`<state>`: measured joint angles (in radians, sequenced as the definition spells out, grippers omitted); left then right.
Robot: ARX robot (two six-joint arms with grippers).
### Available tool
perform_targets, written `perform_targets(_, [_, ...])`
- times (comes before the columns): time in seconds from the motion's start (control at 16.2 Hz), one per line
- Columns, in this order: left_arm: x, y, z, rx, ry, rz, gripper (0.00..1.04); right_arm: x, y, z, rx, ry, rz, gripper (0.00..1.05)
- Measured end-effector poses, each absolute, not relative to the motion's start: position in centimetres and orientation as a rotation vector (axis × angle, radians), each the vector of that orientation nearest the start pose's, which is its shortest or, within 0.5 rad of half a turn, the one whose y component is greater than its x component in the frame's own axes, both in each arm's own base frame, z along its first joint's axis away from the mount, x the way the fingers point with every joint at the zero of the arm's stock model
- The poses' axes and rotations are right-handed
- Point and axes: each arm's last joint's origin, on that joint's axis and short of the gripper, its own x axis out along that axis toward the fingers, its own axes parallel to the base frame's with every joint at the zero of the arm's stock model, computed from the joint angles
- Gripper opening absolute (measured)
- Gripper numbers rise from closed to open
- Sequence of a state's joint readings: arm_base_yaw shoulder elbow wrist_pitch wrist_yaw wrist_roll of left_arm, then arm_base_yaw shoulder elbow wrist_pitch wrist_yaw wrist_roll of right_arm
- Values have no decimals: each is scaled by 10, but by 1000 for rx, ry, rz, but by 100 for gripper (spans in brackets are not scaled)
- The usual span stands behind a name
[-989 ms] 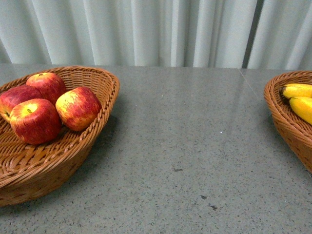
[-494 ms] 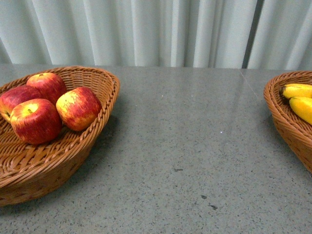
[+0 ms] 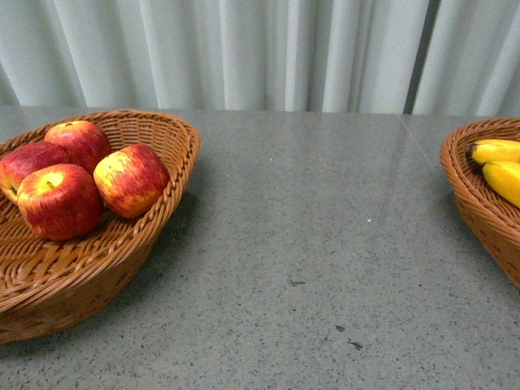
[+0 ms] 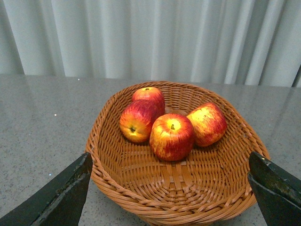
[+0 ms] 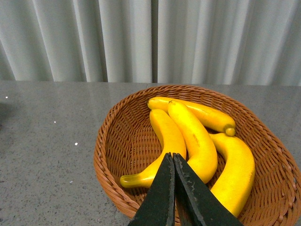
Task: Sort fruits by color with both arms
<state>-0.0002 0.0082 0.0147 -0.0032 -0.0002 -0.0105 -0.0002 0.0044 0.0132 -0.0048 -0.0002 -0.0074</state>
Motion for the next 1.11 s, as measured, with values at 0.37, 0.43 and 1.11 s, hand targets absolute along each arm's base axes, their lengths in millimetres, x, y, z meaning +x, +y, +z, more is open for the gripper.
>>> perform_targets(0.37, [97, 0, 168, -10, -3, 0, 98, 97, 0, 167, -7, -5, 0, 97])
perform_targets(0.43, [97, 0, 168, -10, -3, 0, 98, 97, 0, 167, -7, -4, 0, 98])
perform_targets(1.11, [97, 0, 168, -10, -3, 0, 98, 97, 0, 167, -7, -4, 0, 98])
